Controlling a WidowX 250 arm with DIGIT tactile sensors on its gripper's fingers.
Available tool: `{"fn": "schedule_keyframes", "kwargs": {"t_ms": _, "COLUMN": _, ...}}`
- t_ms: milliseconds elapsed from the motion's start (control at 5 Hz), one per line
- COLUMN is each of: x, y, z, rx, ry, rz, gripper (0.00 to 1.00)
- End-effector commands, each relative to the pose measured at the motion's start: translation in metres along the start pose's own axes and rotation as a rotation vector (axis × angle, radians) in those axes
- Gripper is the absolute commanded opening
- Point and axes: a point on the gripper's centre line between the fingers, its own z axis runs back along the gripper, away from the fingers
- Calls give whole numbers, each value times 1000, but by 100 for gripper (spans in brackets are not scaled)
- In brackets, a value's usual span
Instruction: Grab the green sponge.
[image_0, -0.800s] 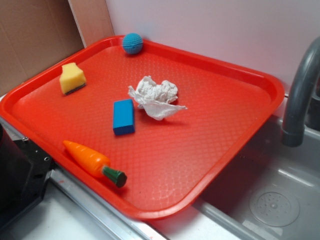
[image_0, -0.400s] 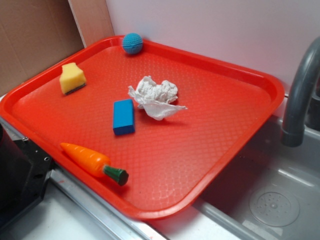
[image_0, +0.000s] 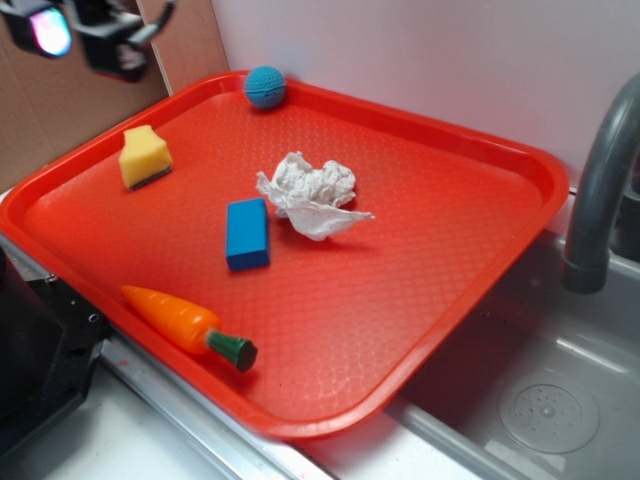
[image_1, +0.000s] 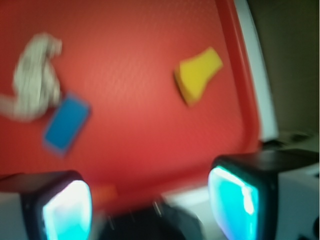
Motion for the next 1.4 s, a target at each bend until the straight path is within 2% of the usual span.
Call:
{"fn": "schedule_keyframes", "kwargs": {"t_ms": 0, "x": 40, "y": 26, "z": -19, "rx": -125, "ry": -239, "rz": 508, "gripper": 100}}
{"fn": "schedule_keyframes", "kwargs": {"t_ms": 200, "x": 42, "y": 36, "z": -31, "rx": -42, "ry": -229, "rz": 692, "gripper": 100}}
{"fn": "schedule_keyframes", "kwargs": {"t_ms": 400, "x": 47, "y": 49, "z": -54, "rx": -51, "ry": -229, "rz": 755, "gripper": 100}}
{"fn": "schedule_keyframes", "kwargs": {"t_ms": 600, "x": 52, "y": 66, "z": -72, "rx": -20, "ry": -188, "rz": 749, "gripper": 100}}
{"fn": "schedule_keyframes", "kwargs": {"t_ms": 800, "x": 50, "y": 72, "z": -106, "rx": 6, "ry": -129, "rz": 701, "gripper": 100}}
{"fn": "schedule_keyframes", "kwargs": {"t_ms": 1000, "x": 56, "y": 66, "z": -123, "rx": 35, "ry": -82, "rz": 747, "gripper": 100}}
{"fn": "schedule_keyframes", "kwargs": {"t_ms": 1200, "x": 54, "y": 60, "z": -123, "rx": 66, "ry": -77, "rz": 766, "gripper": 0}}
